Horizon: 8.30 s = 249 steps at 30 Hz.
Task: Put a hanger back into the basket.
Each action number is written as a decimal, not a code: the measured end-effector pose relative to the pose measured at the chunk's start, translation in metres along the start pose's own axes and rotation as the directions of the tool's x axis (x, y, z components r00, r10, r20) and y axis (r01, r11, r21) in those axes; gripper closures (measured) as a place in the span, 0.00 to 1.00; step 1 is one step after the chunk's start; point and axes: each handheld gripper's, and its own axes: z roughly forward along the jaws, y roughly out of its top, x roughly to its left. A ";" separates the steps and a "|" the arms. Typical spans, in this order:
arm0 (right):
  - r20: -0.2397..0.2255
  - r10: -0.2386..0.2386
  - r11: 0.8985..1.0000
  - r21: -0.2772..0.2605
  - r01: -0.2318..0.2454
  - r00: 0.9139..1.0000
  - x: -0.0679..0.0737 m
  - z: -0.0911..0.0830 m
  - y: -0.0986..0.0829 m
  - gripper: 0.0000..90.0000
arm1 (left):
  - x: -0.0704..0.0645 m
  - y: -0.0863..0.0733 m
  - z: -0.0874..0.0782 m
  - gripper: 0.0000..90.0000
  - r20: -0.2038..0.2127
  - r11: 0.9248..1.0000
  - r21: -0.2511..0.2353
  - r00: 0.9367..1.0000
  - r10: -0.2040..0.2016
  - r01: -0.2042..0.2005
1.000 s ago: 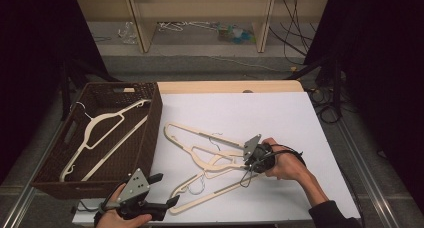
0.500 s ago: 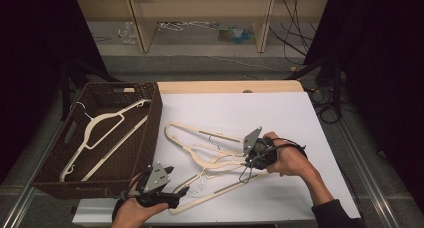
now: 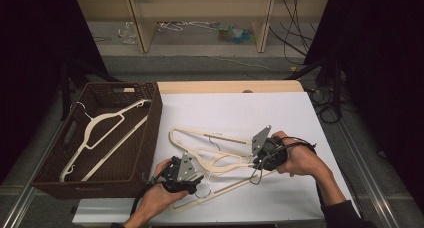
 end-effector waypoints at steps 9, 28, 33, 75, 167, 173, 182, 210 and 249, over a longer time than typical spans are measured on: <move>-0.010 0.005 1.000 -0.003 -0.006 1.000 0.001 0.000 0.000 0.89 | -0.003 0.010 0.020 0.36 -0.057 0.989 0.005 0.987 0.147 -0.147; -0.055 0.007 0.999 -0.032 -0.009 0.998 -0.006 0.004 -0.013 0.88 | -0.005 0.029 0.021 0.74 0.026 0.835 -0.065 0.836 0.548 -0.546; -0.076 0.047 0.997 -0.062 -0.052 0.996 -0.010 0.008 -0.023 0.80 | 0.003 0.044 0.015 0.84 0.047 0.796 -0.100 0.797 0.603 -0.597; 0.163 0.250 0.888 -0.432 -0.159 0.954 0.021 -0.082 -0.019 0.35 | 0.100 0.084 -0.107 0.95 0.187 0.882 -0.326 0.938 -0.292 0.340; 0.097 0.284 0.914 -0.329 -0.238 0.954 0.027 -0.024 -0.044 0.27 | 0.262 -0.094 -0.145 0.92 -0.103 0.845 0.015 0.842 -0.530 0.534; 0.093 0.285 0.914 -0.327 -0.242 0.954 0.027 -0.024 -0.045 0.27 | 0.266 -0.103 -0.144 0.88 -0.205 0.843 0.041 0.830 -0.519 0.537; 0.088 0.287 0.914 -0.322 -0.246 0.954 0.027 -0.022 -0.045 0.27 | 0.259 -0.097 -0.166 0.59 -0.272 0.790 -0.080 0.749 -0.604 0.608; 0.097 0.289 0.911 -0.335 -0.242 0.952 0.027 -0.016 -0.048 0.26 | 0.056 0.010 -0.143 0.33 0.079 0.887 -0.226 0.916 -0.394 0.402; -0.096 0.008 0.999 -0.045 -0.012 0.995 0.005 0.055 -0.032 0.60 | -0.005 -0.020 -0.087 0.30 0.180 0.939 -0.102 0.934 -0.307 0.328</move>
